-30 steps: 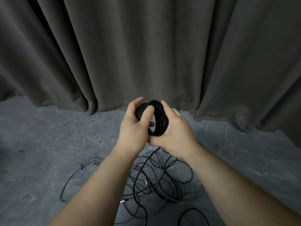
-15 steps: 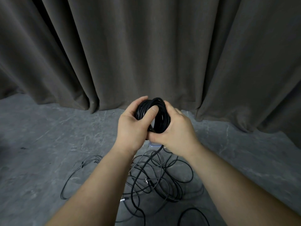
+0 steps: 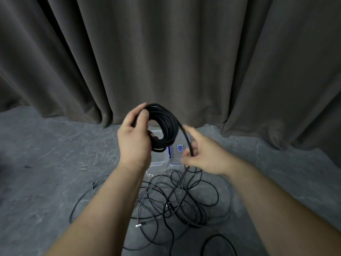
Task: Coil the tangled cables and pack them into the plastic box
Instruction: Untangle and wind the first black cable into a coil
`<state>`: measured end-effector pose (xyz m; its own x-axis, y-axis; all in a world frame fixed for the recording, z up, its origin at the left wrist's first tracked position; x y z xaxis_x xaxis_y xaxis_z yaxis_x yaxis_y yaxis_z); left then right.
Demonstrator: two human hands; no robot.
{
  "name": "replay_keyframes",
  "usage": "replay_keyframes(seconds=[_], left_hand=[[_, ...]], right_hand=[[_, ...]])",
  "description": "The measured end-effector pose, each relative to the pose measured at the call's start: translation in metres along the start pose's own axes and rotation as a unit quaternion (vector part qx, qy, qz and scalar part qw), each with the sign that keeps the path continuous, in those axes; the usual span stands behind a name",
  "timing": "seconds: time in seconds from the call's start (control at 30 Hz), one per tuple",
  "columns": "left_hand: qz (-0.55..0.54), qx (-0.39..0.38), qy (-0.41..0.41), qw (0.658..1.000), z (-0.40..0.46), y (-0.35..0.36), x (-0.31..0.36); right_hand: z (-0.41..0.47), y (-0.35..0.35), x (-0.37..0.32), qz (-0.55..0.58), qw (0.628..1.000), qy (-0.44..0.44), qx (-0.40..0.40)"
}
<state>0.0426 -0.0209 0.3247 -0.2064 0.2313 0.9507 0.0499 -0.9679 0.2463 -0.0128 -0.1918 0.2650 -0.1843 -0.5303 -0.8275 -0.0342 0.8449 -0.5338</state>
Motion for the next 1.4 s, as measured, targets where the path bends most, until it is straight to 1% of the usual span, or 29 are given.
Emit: replay_keyframes(seconds=[0.07, 0.1, 0.13, 0.2, 0.27, 0.33, 0.4, 0.47, 0.53, 0.6, 0.67, 0.7, 0.77, 0.8, 0.83, 0.87, 0.93, 1.0, 1.07, 1.1, 1.17, 1.23, 1.3, 1.4], left_hand=[[-0.01, 0.037, -0.008, 0.999, 0.006, -0.01, -0.002], [-0.006, 0.049, -0.005, 0.999, 0.008, -0.014, -0.002], [0.001, 0.058, 0.001, 0.998, 0.009, -0.017, -0.002], [0.013, 0.073, 0.009, 0.997, 0.011, -0.023, -0.003], [0.009, 0.09, 0.003, 0.996, 0.013, -0.028, -0.006], [0.005, 0.119, -0.011, 0.993, 0.015, -0.036, -0.008], [-0.004, 0.154, -0.021, 0.988, 0.02, -0.047, -0.01], [-0.008, 0.182, -0.023, 0.983, 0.024, -0.058, -0.009], [0.014, 0.179, -0.006, 0.984, 0.027, -0.061, -0.006], [0.064, 0.143, 0.024, 0.987, 0.026, -0.054, -0.002], [0.122, 0.087, 0.045, 0.988, 0.02, -0.04, -0.002], [0.151, 0.061, 0.054, 0.985, 0.017, -0.034, -0.004], [0.204, 0.02, 0.066, 0.977, 0.011, -0.022, -0.006], [0.234, 0.005, 0.073, 0.97, 0.008, -0.019, -0.006], [0.265, -0.008, 0.083, 0.961, 0.007, -0.017, -0.006], [0.292, -0.02, 0.096, 0.951, 0.006, -0.015, -0.006], [0.339, -0.045, 0.113, 0.933, 0.006, -0.01, -0.008], [0.376, -0.067, 0.127, 0.915, 0.005, -0.006, -0.009], [0.39, -0.095, 0.142, 0.905, 0.003, -0.001, -0.007], [0.379, -0.116, 0.143, 0.907, 0.002, 0.002, -0.007], [0.337, -0.152, 0.132, 0.92, 0.003, 0.005, -0.008], [0.321, -0.16, 0.128, 0.924, 0.003, 0.004, -0.005], [0.342, -0.164, 0.145, 0.914, 0.002, 0.004, -0.002], [0.355, -0.187, 0.158, 0.902, -0.005, 0.011, -0.003]], right_hand=[[0.003, -0.009, 0.02, -0.052, 0.997, 0.041, 0.033], [0.002, -0.014, 0.026, -0.058, 0.995, 0.062, 0.046], [0.002, -0.019, 0.032, -0.035, 0.994, 0.08, 0.059], [-0.001, -0.031, 0.035, 0.087, 0.988, 0.09, 0.094], [-0.007, -0.043, 0.032, 0.206, 0.967, 0.055, 0.137], [-0.011, -0.052, 0.032, 0.281, 0.948, 0.028, 0.148], [-0.015, -0.054, 0.036, 0.312, 0.941, 0.028, 0.13], [-0.019, -0.056, 0.041, 0.297, 0.945, 0.049, 0.131], [-0.021, -0.06, 0.037, 0.236, 0.957, 0.044, 0.164], [-0.021, -0.065, 0.016, 0.119, 0.969, -0.002, 0.218], [-0.023, -0.061, -0.016, -0.051, 0.966, -0.053, 0.247], [-0.024, -0.056, -0.03, -0.152, 0.956, -0.06, 0.244], [-0.024, -0.04, -0.046, -0.326, 0.924, -0.048, 0.197], [-0.024, -0.031, -0.049, -0.375, 0.913, -0.04, 0.155], [-0.024, -0.021, -0.049, -0.396, 0.912, -0.034, 0.107], [-0.026, -0.012, -0.05, -0.392, 0.918, -0.034, 0.06], [-0.031, 0.002, -0.056, -0.337, 0.94, -0.042, -0.022], [-0.038, 0.004, -0.068, -0.252, 0.964, -0.051, -0.063], [-0.042, -0.005, -0.078, -0.178, 0.979, -0.061, -0.073], [-0.043, -0.012, -0.079, -0.156, 0.983, -0.064, -0.068], [-0.042, -0.029, -0.073, -0.15, 0.986, -0.052, -0.04], [-0.041, -0.044, -0.059, -0.174, 0.984, -0.022, -0.02], [-0.043, -0.048, -0.051, -0.178, 0.984, 0.004, -0.031], [-0.046, -0.034, -0.061, -0.133, 0.988, -0.016, -0.076]])
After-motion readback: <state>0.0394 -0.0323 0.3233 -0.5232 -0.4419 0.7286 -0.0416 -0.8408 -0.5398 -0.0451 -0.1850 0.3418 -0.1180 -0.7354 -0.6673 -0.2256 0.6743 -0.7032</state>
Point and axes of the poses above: each hand's wrist, its own z-axis towards the middle knuckle, its own y-axis out of the palm, x = y × z, the point moved 8 cm from there along z, towards the middle knuckle, and after that the axes turned 6 degrees about y, right-handed, at the moved point
